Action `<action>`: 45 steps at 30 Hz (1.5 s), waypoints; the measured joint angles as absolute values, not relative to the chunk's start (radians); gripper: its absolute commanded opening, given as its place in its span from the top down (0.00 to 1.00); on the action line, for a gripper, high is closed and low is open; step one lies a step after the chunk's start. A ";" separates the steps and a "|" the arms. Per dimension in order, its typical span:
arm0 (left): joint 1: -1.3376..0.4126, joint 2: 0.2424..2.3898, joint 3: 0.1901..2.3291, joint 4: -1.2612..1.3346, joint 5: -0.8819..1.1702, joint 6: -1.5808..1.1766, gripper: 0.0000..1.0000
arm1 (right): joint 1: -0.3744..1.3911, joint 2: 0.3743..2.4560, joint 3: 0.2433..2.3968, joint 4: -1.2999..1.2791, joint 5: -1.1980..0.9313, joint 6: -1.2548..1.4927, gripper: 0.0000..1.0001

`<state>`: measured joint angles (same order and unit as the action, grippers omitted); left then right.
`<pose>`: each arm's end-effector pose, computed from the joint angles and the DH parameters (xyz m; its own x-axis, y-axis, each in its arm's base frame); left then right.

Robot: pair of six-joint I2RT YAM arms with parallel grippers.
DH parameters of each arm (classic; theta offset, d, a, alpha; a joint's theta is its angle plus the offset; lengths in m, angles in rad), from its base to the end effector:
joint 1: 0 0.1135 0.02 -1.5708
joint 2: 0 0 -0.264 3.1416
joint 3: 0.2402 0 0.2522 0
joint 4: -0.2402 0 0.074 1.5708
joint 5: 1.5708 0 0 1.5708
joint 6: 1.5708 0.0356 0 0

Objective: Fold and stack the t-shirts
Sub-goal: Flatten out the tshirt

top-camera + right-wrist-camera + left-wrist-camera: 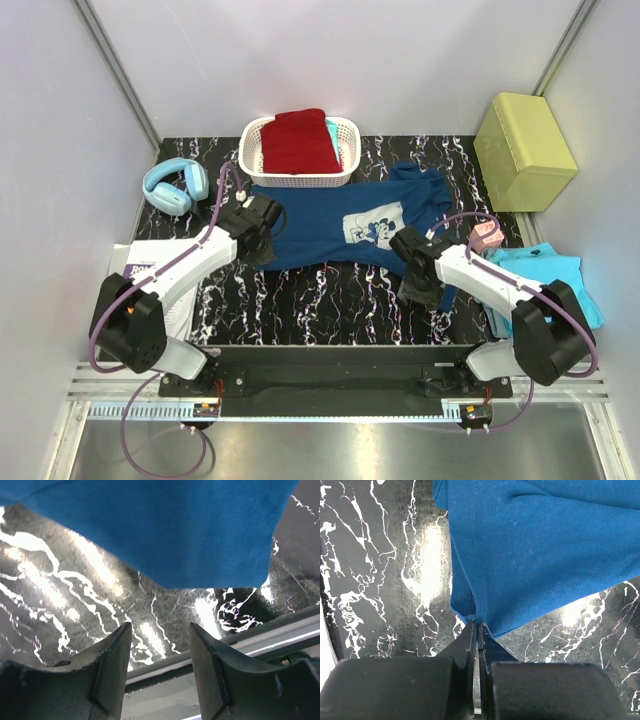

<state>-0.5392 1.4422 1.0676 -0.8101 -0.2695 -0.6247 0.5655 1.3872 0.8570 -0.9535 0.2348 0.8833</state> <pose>0.2424 -0.1340 0.2412 -0.8840 -0.1280 -0.4497 -0.1333 0.9909 -0.0202 0.1927 0.1125 0.1927 -0.9233 0.3043 -0.2343 0.3302 0.9405 -0.0799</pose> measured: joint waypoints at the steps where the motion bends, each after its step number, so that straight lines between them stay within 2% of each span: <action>1: -0.539 1.442 1.068 -0.810 -0.269 -0.622 1.00 | 0.562 1.387 0.850 -0.948 0.237 0.889 0.44; 15: -0.539 1.457 1.068 -0.795 -0.263 -0.599 1.00 | 0.478 1.440 0.860 -0.893 0.358 0.889 0.47; 18: -0.539 1.457 1.068 -0.794 -0.263 -0.598 1.00 | 0.453 1.439 0.860 -0.887 0.377 0.879 0.55; 19: -0.539 1.457 1.068 -0.794 -0.263 -0.598 1.00 | 0.445 1.439 0.860 -0.885 0.382 0.875 0.62; 22: -0.539 1.457 1.068 -0.793 -0.263 -0.598 1.00 | 0.433 1.439 0.860 -0.883 0.384 0.868 0.74; 23: -0.539 1.457 1.068 -0.793 -0.263 -0.598 1.00 | 0.432 1.439 0.860 -0.883 0.384 0.868 0.84; 25: -0.539 1.457 1.068 -0.793 -0.263 -0.598 1.00 | 0.432 1.437 0.857 -0.879 0.381 0.870 0.92; 26: -0.539 1.457 1.068 -0.793 -0.263 -0.598 1.00 | 0.432 1.435 0.854 -0.879 0.380 0.871 1.00; 36: -0.539 1.446 1.068 -0.798 -0.262 -0.598 1.00 | 0.432 1.304 0.839 -0.938 0.377 0.887 1.00; 45: -0.540 1.318 1.066 -0.874 -0.263 -0.595 1.00 | 0.432 1.101 0.936 -1.091 0.368 0.899 1.00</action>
<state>-0.5396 1.3178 1.0664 -0.8738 -0.2630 -0.5953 0.4320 1.1011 0.9356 -1.0908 0.3683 0.8989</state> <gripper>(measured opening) 0.012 0.018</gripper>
